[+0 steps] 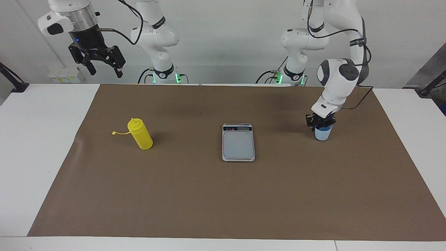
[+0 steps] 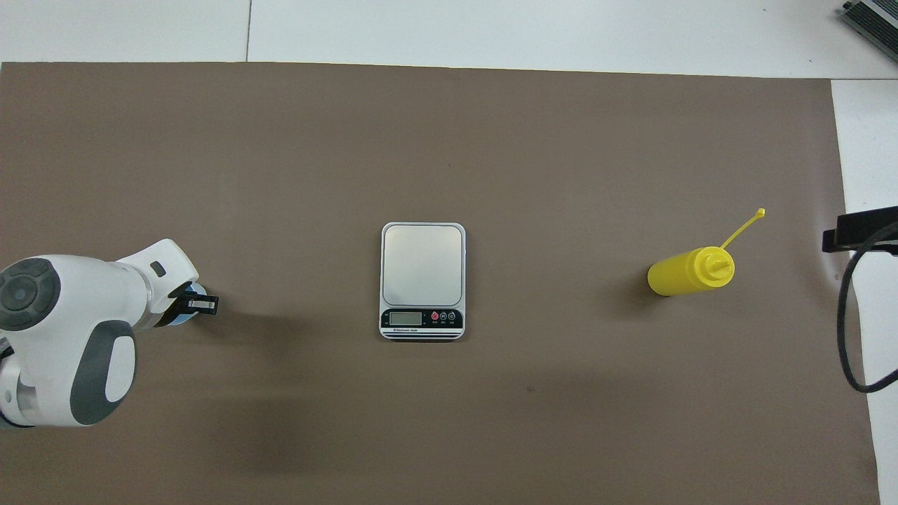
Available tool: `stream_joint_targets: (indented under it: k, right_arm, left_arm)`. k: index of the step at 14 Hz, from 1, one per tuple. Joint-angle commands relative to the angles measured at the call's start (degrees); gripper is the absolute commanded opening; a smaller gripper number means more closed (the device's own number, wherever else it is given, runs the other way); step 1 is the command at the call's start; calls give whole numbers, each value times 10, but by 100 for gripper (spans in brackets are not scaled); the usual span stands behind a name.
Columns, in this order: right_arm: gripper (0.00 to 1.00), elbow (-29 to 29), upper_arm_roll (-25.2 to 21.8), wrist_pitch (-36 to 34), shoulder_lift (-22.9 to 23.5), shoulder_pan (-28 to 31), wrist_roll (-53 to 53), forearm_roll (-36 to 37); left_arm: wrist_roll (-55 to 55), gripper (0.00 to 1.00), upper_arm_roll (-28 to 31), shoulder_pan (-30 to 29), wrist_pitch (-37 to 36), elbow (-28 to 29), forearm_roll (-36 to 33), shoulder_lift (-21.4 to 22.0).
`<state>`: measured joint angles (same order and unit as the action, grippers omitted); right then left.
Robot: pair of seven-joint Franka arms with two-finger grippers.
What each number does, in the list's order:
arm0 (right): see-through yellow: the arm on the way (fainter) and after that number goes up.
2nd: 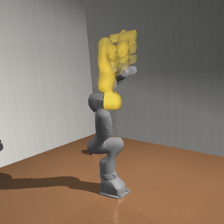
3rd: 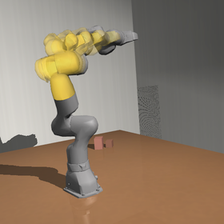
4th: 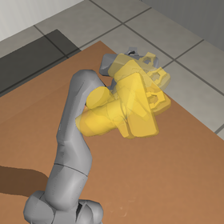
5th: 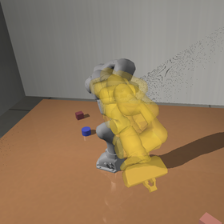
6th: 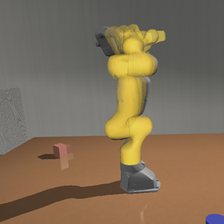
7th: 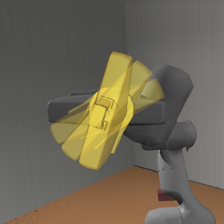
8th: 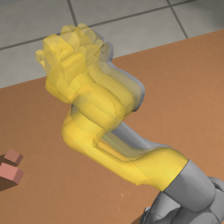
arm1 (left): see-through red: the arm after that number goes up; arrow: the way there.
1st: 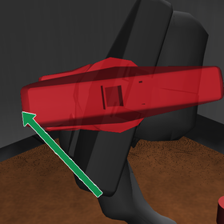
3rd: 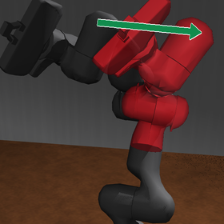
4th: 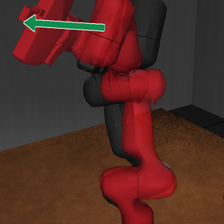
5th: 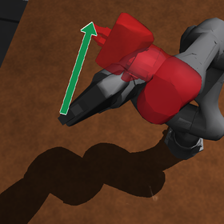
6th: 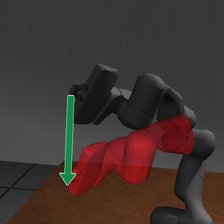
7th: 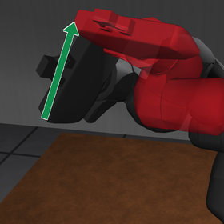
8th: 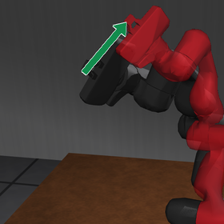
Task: Pour seasoning into cup on scale with both arms
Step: 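Lift the blue cup with the left gripper toward the scale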
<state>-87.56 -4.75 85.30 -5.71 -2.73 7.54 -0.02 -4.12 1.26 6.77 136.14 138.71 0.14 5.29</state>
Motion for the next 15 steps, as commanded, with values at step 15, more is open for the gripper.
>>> stream_joint_targets:
  k: [15]
  right_arm:
    - [100,-9,1,-4,-10,3,-1,-11]
  left_arm:
    - [196,0,-6,181,-69,-205,85,-73]
